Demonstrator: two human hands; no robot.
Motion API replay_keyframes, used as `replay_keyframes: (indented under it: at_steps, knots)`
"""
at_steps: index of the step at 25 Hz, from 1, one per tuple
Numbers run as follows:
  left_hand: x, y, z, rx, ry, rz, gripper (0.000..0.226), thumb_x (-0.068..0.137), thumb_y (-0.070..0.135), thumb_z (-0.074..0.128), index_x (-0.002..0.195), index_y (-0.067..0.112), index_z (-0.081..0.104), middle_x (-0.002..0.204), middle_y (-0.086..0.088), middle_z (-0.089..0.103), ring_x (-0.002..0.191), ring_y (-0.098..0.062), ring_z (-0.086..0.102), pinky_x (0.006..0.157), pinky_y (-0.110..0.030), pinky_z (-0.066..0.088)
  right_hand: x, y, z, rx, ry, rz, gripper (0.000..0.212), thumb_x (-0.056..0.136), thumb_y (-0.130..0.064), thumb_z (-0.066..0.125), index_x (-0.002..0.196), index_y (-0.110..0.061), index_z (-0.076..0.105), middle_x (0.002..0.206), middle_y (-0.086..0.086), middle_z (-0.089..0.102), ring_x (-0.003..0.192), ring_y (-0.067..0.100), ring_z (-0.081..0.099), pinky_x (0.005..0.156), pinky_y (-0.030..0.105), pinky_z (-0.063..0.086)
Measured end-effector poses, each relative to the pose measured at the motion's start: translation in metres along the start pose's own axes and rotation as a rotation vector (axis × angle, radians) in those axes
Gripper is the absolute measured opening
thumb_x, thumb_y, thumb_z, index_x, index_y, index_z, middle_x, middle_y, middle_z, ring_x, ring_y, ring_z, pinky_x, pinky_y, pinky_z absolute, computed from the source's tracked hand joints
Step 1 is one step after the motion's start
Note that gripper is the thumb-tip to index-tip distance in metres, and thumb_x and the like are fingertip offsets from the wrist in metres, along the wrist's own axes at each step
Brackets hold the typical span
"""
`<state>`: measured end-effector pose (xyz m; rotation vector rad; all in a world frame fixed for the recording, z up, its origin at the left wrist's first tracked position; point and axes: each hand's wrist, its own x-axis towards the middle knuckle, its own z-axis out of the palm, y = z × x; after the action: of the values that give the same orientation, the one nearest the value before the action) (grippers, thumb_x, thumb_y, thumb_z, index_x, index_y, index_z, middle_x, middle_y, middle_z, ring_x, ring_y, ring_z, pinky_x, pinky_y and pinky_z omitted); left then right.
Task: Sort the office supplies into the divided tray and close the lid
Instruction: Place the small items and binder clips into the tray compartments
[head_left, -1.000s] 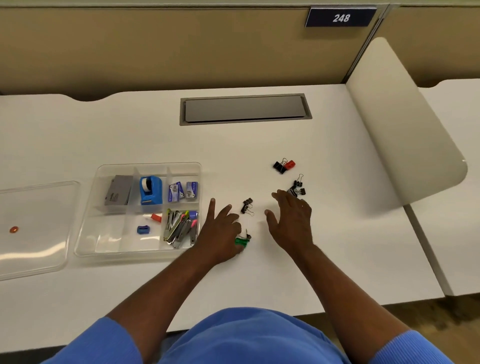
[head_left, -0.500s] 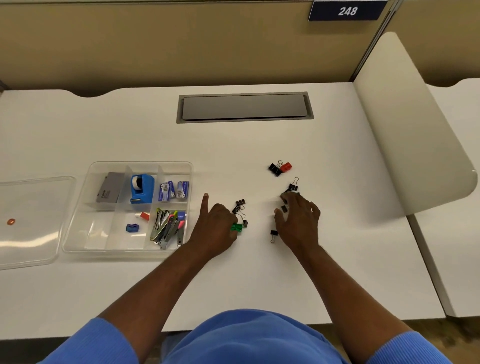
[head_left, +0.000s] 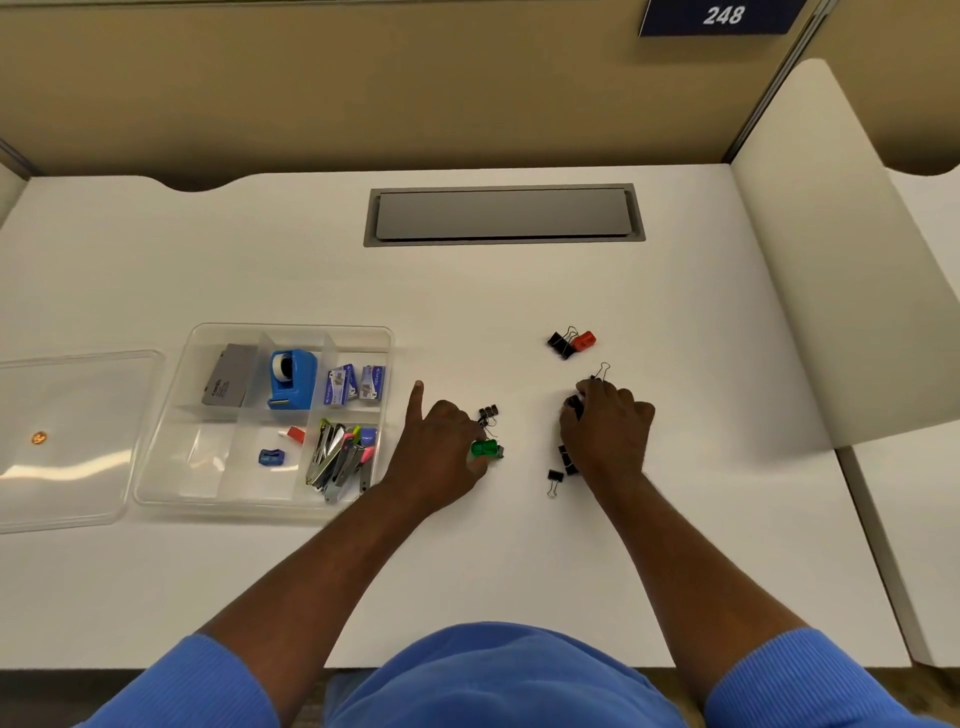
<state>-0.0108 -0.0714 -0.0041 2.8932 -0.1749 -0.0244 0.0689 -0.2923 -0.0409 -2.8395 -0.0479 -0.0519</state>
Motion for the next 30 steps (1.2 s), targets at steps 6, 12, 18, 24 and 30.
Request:
replay_keyframes:
  at_steps: [6,12,18,24,30]
  knots:
    - [0.002,-0.003,-0.008,-0.064,0.062,-0.013,0.027,0.078,0.045,0.073,0.097,0.026,0.075,0.089,0.008,0.066,0.105,-0.015,0.058,0.121,-0.048,-0.010,-0.011,-0.019,-0.007,0.106,0.063,-0.048,0.035,0.084,-0.028,0.063,0.118,-0.021,0.067,0.102,-0.002,0.068,0.101,0.022,0.062,0.092,0.038,0.030]
    - [-0.007,-0.013,-0.022,-0.144,0.110,-0.033,0.025,0.080,0.044,0.072,0.099,0.027,0.073,0.094,0.011,0.067,0.111,-0.013,0.056,0.122,-0.047,-0.008,-0.037,-0.048,-0.017,0.238,0.086,-0.128,0.028,0.086,-0.025,0.065,0.113,-0.023,0.070,0.097,-0.006,0.064,0.088,0.017,0.064,0.090,0.036,0.032]
    - [-0.038,-0.057,-0.038,-0.230,0.148,-0.095,0.027,0.082,0.049,0.072,0.102,0.032,0.072,0.102,0.015,0.069,0.114,-0.010,0.054,0.122,-0.046,0.000,-0.073,-0.109,-0.017,0.324,0.136,-0.091,0.026,0.085,-0.026,0.070,0.111,-0.026,0.069,0.099,-0.009,0.065,0.086,0.016,0.065,0.087,0.026,0.024]
    - [-0.094,-0.156,-0.062,-0.245,0.220,-0.176,0.029,0.076,0.058,0.073,0.092,0.034,0.069,0.099,0.015,0.068,0.110,-0.009,0.056,0.120,-0.050,0.008,-0.112,-0.214,-0.005,0.404,0.182,-0.130,0.027,0.084,-0.025,0.075,0.110,-0.027,0.069,0.097,-0.012,0.066,0.088,0.006,0.064,0.091,0.031,0.031]
    - [-0.147,-0.234,-0.068,-0.208,0.163,-0.222,0.031,0.078,0.059,0.074,0.095,0.033,0.071,0.117,0.009,0.068,0.120,-0.013,0.054,0.121,-0.052,0.004,-0.154,-0.305,0.023,0.317,0.033,-0.208,0.026,0.089,-0.031,0.069,0.115,-0.028,0.068,0.105,-0.008,0.067,0.097,0.012,0.062,0.088,0.030,0.032]
